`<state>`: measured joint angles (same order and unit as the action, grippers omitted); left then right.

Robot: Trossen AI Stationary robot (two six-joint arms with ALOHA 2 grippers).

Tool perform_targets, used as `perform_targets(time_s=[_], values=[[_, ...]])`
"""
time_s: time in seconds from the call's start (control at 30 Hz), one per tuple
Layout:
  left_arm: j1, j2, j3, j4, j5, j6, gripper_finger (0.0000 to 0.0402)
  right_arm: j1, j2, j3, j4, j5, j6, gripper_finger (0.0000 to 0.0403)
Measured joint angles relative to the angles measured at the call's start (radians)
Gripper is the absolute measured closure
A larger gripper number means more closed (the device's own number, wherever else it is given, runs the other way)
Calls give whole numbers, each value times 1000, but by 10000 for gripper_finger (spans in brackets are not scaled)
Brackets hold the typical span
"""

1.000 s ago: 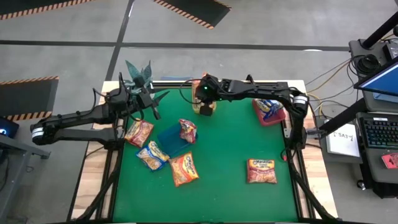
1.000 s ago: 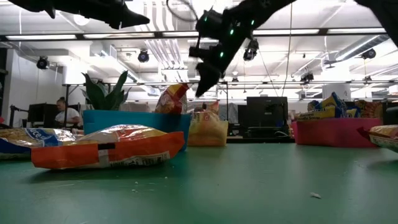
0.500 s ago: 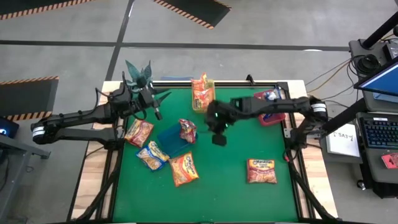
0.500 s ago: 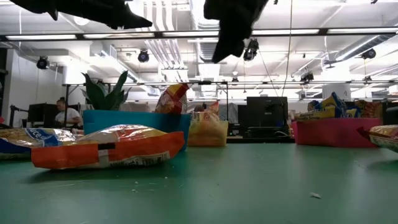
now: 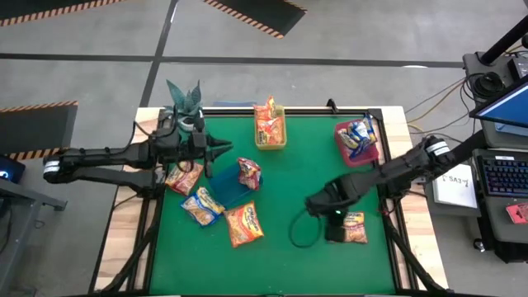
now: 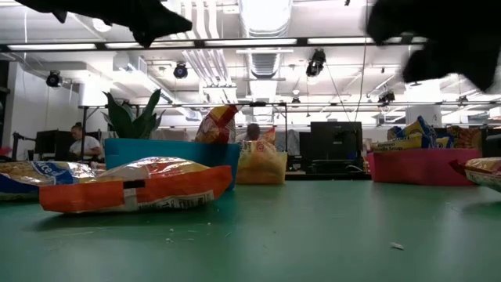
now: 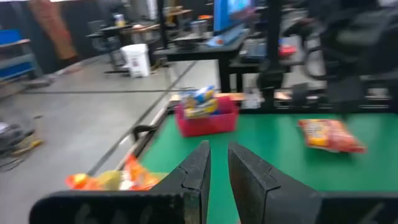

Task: Sort Maruchan noodles
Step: Put the red noodle pack into the blue bin

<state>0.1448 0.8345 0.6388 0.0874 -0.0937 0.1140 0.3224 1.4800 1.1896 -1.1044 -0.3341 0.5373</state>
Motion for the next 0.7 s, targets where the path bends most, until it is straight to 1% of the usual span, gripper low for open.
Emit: perform_targets(time_s=[0.13, 0.3, 0.33, 0.4, 0.47, 0.5, 0.6, 0.63, 0.67, 0.7], values=[[-90, -2, 2, 3, 0, -1, 363, 66, -43, -119, -40, -10, 111, 390], [-152, 0, 9, 44, -1, 2, 363, 81, -71, -244, -24, -12, 195, 390], [-156, 0, 10, 46, -1, 3, 363, 79, -70, -260, 1, -10, 196, 390], [-158, 2, 15, 54, -2, 4, 363, 64, -67, -279, 119, 12, 189, 390], [-157, 2, 15, 58, -2, 5, 363, 42, -64, -285, 290, 83, 151, 390], [-157, 6, 15, 64, -3, 7, 363, 31, -63, -286, 358, 148, 117, 390], [-157, 19, 14, 77, -3, 11, 363, 0, -71, -273, 548, 413, -6, 390], [-157, 27, 14, 94, -3, 11, 363, -11, -79, -258, 571, 462, -47, 390], [-157, 32, 14, 102, -3, 11, 363, -24, -89, -234, 568, 467, -95, 390], [-157, 35, 15, 97, -3, 11, 363, -35, -99, -207, 541, 433, -136, 390]])
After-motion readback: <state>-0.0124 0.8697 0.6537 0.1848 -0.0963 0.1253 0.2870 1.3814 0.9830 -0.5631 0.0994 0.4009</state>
